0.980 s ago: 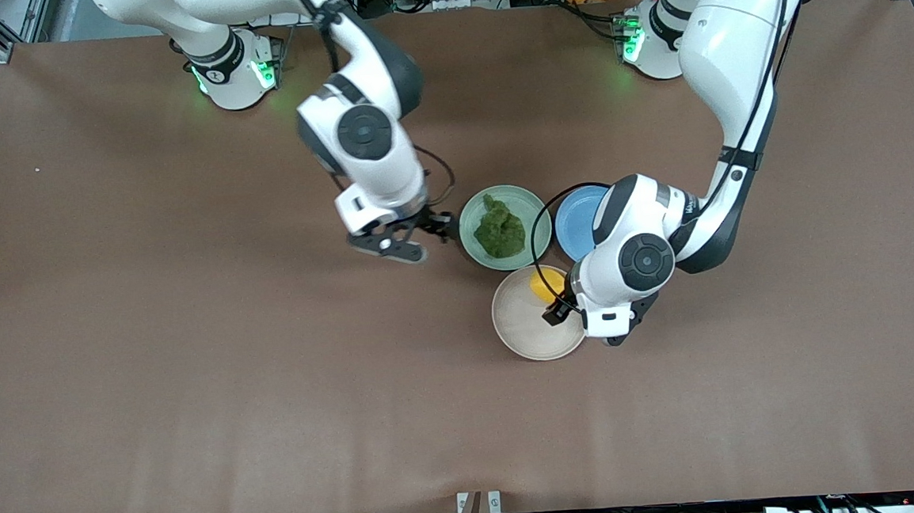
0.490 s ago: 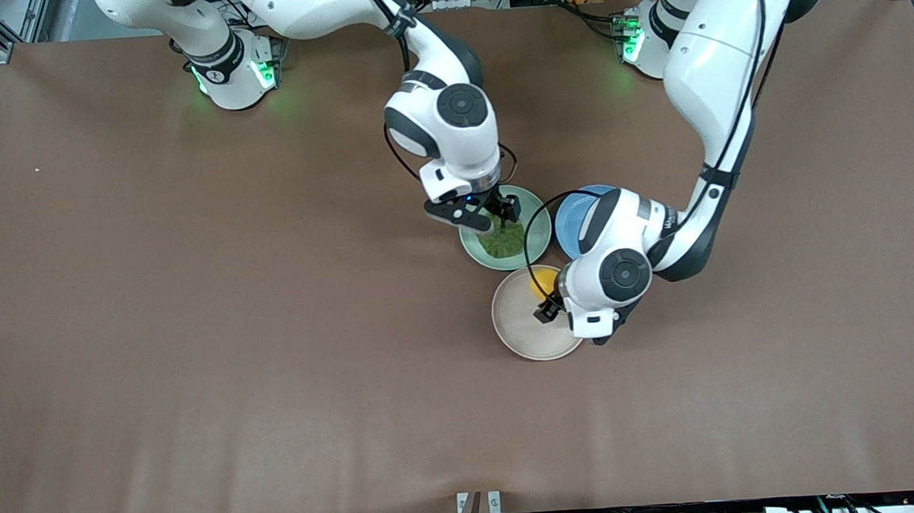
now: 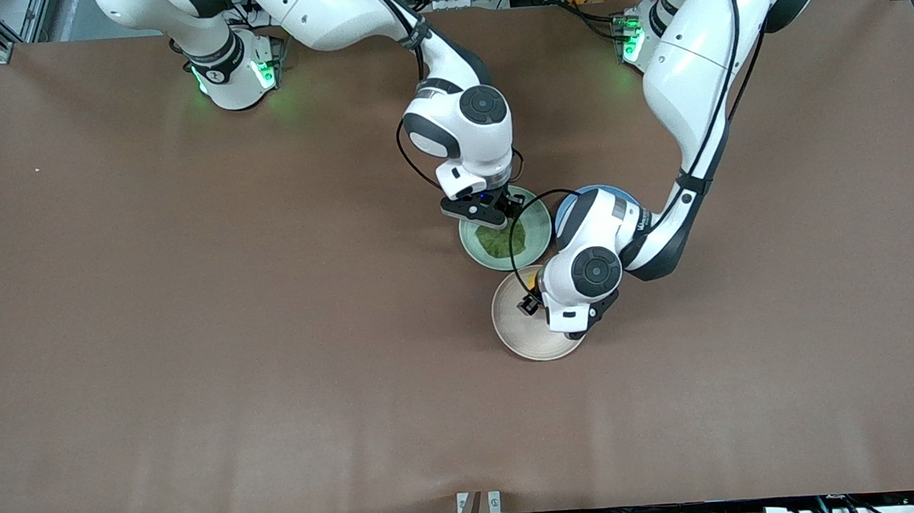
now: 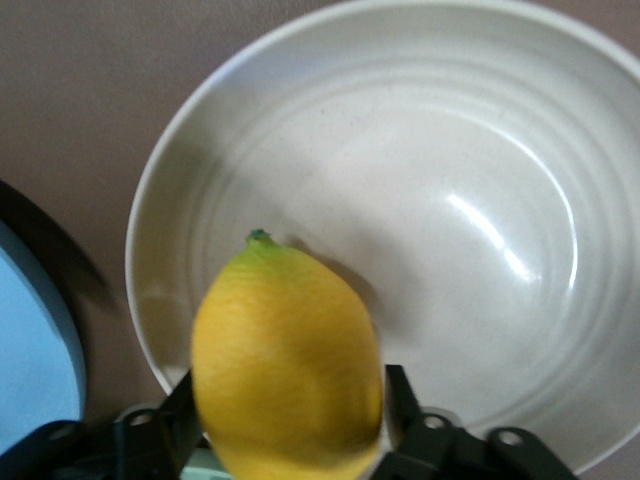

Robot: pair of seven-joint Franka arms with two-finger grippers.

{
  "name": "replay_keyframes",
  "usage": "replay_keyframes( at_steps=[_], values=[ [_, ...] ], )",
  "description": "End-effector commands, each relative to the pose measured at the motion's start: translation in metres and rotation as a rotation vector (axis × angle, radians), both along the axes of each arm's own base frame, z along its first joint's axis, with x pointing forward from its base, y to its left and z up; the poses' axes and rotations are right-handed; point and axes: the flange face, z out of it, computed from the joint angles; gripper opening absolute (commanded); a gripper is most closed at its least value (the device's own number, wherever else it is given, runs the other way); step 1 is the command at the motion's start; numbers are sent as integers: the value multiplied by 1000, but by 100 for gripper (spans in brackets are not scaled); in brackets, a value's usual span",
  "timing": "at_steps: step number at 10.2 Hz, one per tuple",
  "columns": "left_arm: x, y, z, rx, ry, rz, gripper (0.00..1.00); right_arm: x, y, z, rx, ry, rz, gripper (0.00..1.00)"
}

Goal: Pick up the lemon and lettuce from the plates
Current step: 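Grasp the lemon with the left gripper while the right gripper grasps the lettuce, then lift the lemon with the left gripper while the right gripper lifts the lettuce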

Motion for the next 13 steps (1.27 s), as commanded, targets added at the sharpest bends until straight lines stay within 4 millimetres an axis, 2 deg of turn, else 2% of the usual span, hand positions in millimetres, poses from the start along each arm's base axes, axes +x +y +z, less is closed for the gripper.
replay_keyframes(
  at_steps=[1, 2, 3, 4, 5, 6, 8, 10, 11, 12, 13],
  values=[
    [4, 3, 6, -1, -9, 20, 0, 3, 13, -20, -24, -49, -16, 68],
    [5, 3, 10, -1, -11, 19, 0, 3, 13, -27, -31, -53, -16, 63],
    [9, 7, 21, -4, -21, 26, 0, 3, 13, -29, -32, -54, -13, 51],
    [14, 16, 28, -2, -20, 39, 0, 3, 13, -30, -43, -69, 4, 31],
    [23, 27, 44, -7, -42, 54, 0, 2, 13, -30, -55, -87, 27, 12],
    [31, 40, 58, -11, -59, 71, 0, 7, 11, -23, -59, -90, 33, 1],
    [47, 76, 82, -15, -94, 107, 0, 14, 7, 8, -87, -81, 63, 0],
    [44, 112, 92, 36, -98, 81, 0, 32, -13, 75, -107, -2, 106, 0],
    [38, 127, 90, 59, -92, 51, 0, 48, -35, 123, -72, 32, 122, 0],
    [32, 141, 87, 75, -83, 25, 0, 62, -61, 162, -60, 66, 135, 0],
    [28, 162, 84, 89, -79, 4, 0, 82, -96, 201, -43, 84, 137, 0]
  ],
)
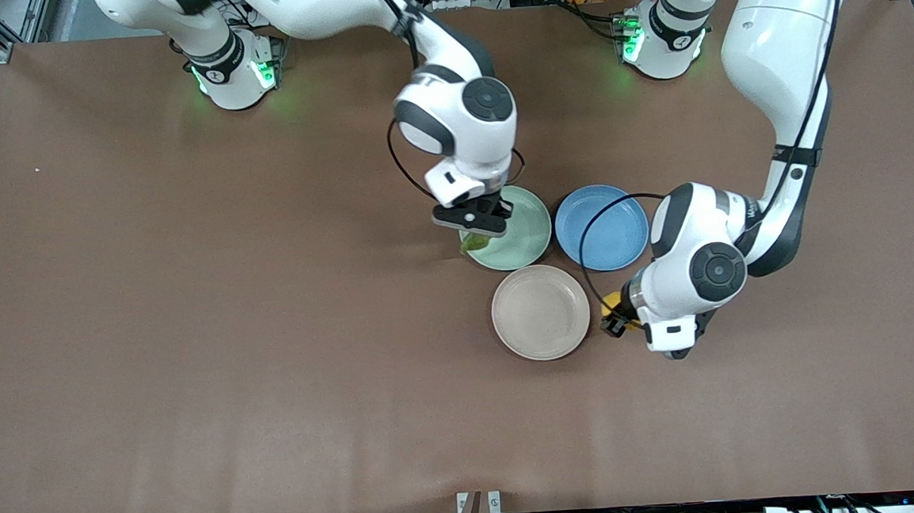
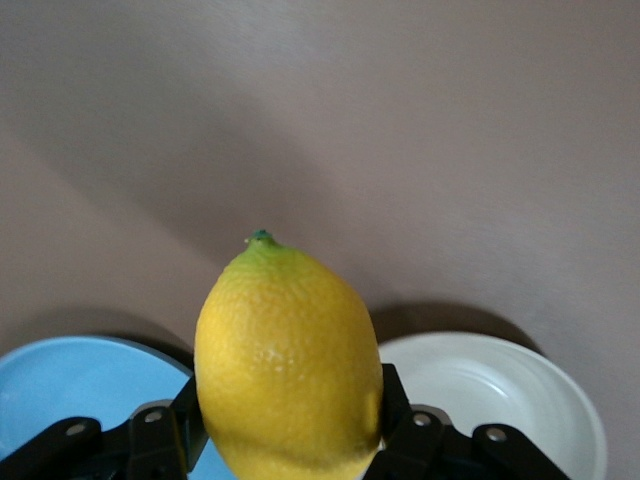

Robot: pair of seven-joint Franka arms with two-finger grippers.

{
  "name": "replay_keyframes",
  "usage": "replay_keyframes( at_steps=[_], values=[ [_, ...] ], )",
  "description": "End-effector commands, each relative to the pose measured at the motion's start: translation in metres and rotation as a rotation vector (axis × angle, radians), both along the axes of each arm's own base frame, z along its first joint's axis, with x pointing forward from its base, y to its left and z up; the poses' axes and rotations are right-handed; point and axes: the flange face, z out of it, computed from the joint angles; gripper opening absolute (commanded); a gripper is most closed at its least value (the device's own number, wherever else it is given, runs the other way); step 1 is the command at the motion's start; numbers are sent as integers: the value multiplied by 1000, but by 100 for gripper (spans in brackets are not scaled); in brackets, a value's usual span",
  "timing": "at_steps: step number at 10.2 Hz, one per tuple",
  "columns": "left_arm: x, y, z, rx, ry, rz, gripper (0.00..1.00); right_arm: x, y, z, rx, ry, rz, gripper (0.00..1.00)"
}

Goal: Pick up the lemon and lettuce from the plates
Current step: 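Lift the lemon with the left gripper while the right gripper lifts the lettuce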

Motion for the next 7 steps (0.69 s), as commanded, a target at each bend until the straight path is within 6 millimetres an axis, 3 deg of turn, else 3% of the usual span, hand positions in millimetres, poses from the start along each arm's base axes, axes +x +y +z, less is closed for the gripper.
replay_keyframes(
  at_steps=[1, 3, 5, 7],
  values=[
    [-28, 35, 1, 49, 10, -72, 0, 34, -85, 89, 51, 67, 26, 0],
    [-47, 59, -11, 49, 11, -118, 0, 77, -185, 134, 49, 108, 37, 0],
    [-60, 98, -23, 65, -26, -179, 0, 128, -307, 158, 66, 84, 50, 0],
    [-58, 126, -34, 66, -18, -302, 0, 164, -435, 143, 66, 99, 66, 0]
  ],
)
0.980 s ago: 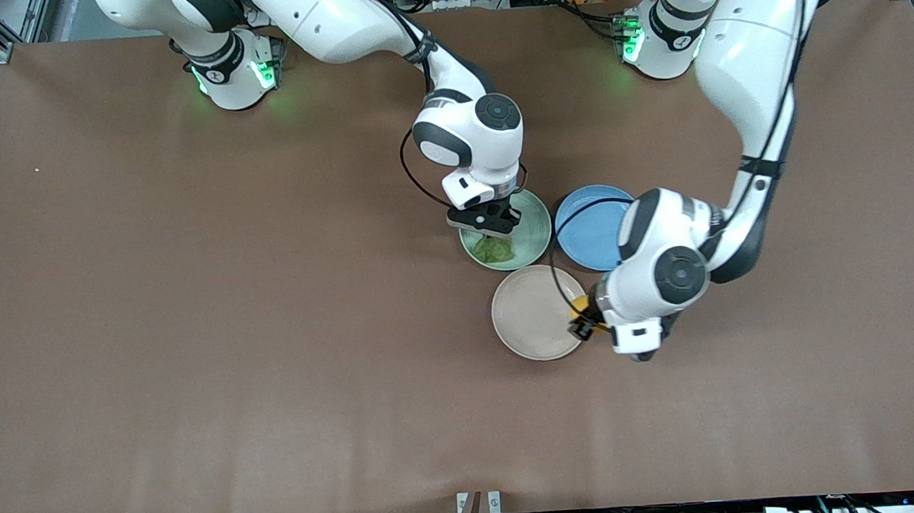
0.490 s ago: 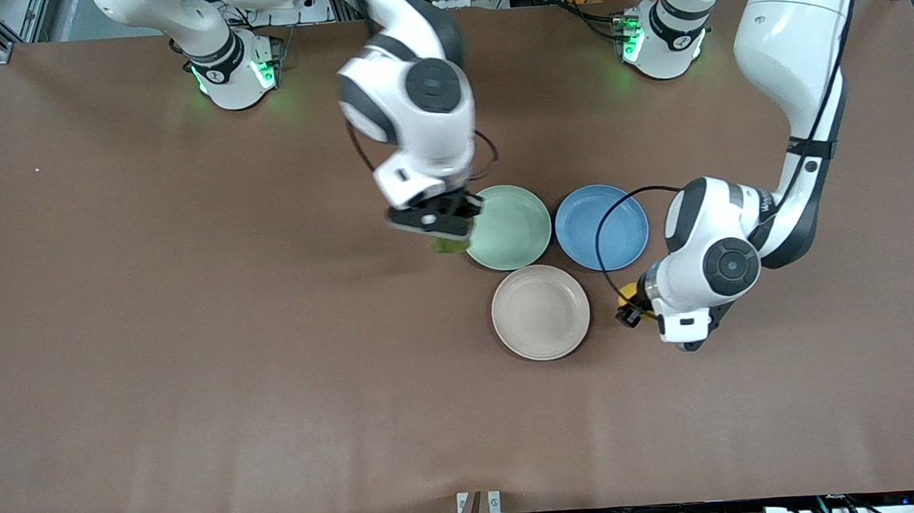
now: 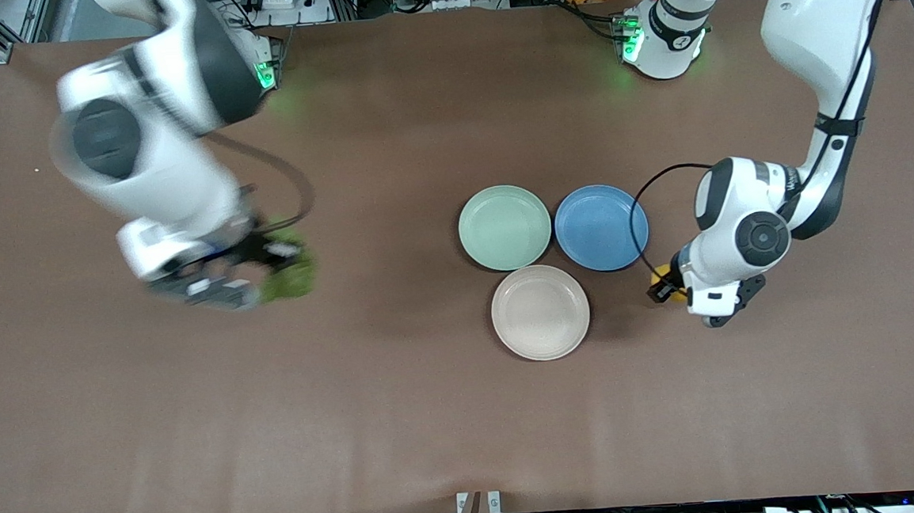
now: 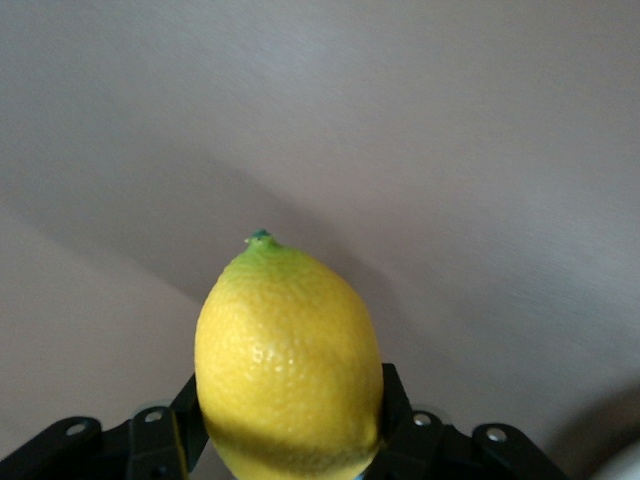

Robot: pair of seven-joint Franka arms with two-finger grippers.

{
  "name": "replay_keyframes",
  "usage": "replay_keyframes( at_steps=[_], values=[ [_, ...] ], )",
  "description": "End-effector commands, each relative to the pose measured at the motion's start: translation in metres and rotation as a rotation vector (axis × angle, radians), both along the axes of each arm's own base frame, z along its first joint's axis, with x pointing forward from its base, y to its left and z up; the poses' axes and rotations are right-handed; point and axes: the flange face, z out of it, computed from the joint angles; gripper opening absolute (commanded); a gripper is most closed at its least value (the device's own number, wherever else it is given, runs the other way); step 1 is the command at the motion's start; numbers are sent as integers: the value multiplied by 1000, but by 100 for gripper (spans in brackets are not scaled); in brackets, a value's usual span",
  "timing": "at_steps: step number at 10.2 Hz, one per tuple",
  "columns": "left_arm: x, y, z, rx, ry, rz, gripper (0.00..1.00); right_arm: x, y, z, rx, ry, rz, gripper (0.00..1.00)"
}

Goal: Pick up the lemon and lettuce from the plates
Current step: 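Lower the lemon onto the table while the right gripper carries the lettuce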

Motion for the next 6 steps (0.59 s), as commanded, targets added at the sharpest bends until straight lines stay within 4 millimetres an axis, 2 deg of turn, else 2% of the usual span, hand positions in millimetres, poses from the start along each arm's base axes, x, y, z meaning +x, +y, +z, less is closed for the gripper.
replay_keyframes(
  at_steps=[1, 2, 3, 4, 5, 6],
  values=[
    [-5, 43, 2, 1, -9, -121, 0, 24, -134, -38, 29, 57, 11, 0],
    [-3, 58, 1, -5, -6, -160, 0, 31, -190, -55, 41, 65, 20, 0],
    [1, 75, -2, -13, -3, -183, 0, 30, -227, -73, 54, 78, 33, 0],
    [5, 90, -1, -20, -8, -215, 0, 30, -254, -81, 58, 75, 38, 0],
    [8, 100, -3, -28, -7, -247, 53, 33, -270, -106, 63, 67, 37, 0],
    [9, 112, -3, -33, -7, -258, 100, 41, -276, -134, 65, 42, 29, 0]
  ],
)
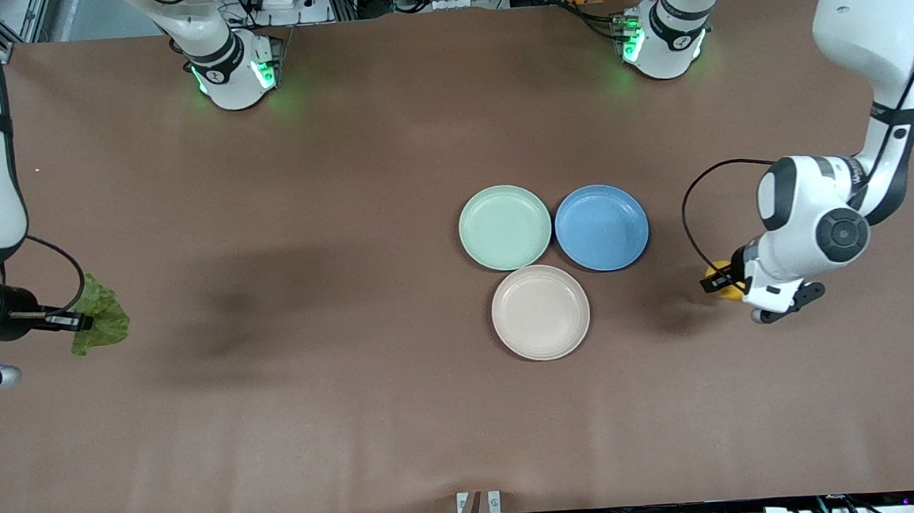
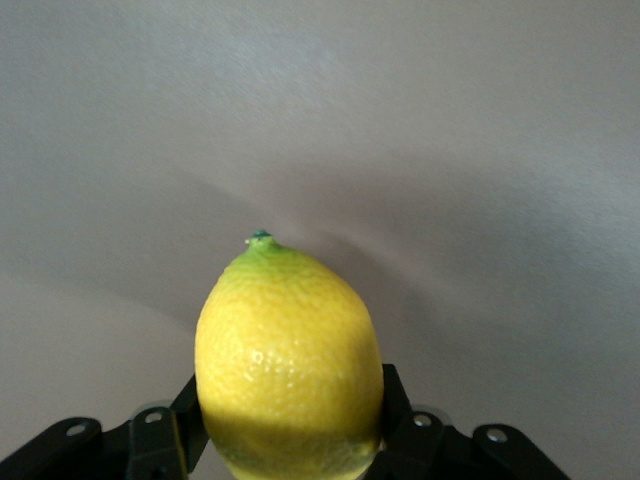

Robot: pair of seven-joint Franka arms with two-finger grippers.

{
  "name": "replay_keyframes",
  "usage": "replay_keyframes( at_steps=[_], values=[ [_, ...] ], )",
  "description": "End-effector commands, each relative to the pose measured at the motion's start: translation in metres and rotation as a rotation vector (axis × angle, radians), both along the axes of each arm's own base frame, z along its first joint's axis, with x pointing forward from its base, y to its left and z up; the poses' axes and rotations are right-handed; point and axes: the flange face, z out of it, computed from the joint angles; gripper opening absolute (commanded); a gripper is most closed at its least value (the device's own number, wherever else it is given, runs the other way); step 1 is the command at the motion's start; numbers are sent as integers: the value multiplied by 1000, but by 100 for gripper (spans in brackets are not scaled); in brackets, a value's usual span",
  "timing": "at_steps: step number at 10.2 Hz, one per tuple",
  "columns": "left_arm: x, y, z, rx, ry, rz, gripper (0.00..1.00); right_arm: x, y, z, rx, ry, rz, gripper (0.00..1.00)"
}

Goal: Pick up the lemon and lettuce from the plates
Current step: 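Lower the lemon onto the table while the right gripper carries the lettuce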

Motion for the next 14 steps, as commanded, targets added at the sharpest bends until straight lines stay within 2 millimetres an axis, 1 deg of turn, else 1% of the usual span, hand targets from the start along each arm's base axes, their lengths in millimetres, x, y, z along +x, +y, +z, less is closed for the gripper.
replay_keyframes(
  at_steps=[1, 2, 3, 5, 6, 7, 8, 9, 10, 11, 12, 13, 14],
  values=[
    [3, 13, 6, 1, -19, -29, 100, 18, -5, -68, 22, -51, -4, 0],
    [3, 6, 6, -1, -19, -43, 100, 28, -6, -101, 18, -89, -10, 0],
    [4, 0, 10, -1, -25, -56, 100, 33, -8, -128, 15, -115, -16, 0],
    [14, -6, 23, -5, -57, -61, 100, 34, -1, -156, 16, -119, -7, 0],
    [17, -10, 27, -13, -66, -61, 100, 34, -1, -175, 15, -129, -9, 0],
    [22, -20, 34, -15, -83, -66, 100, 32, 0, -192, 11, -145, -9, 0],
    [22, -13, 39, -11, -90, -68, 100, 31, 0, -207, 13, -138, -12, 0],
    [21, -12, 60, -3, -116, -89, 100, 31, 1, -213, 17, -133, -25, 1],
    [18, -17, 74, 6, -120, -98, 100, 31, 9, -213, 22, -130, -25, 5],
    [11, -20, 89, 19, -97, -99, 100, 32, 16, -212, 43, -125, -36, 5],
    [7, -18, 111, 32, -108, -104, 100, 31, 21, -210, 56, -120, -40, 5],
    [1, -23, 129, 45, -101, -113, 100, 31, 31, -210, 67, -106, -57, 5],
    [-4, -15, 159, 59, -121, -93, 100, 32, 51, -209, 70, -92, -83, 5]
  ],
)
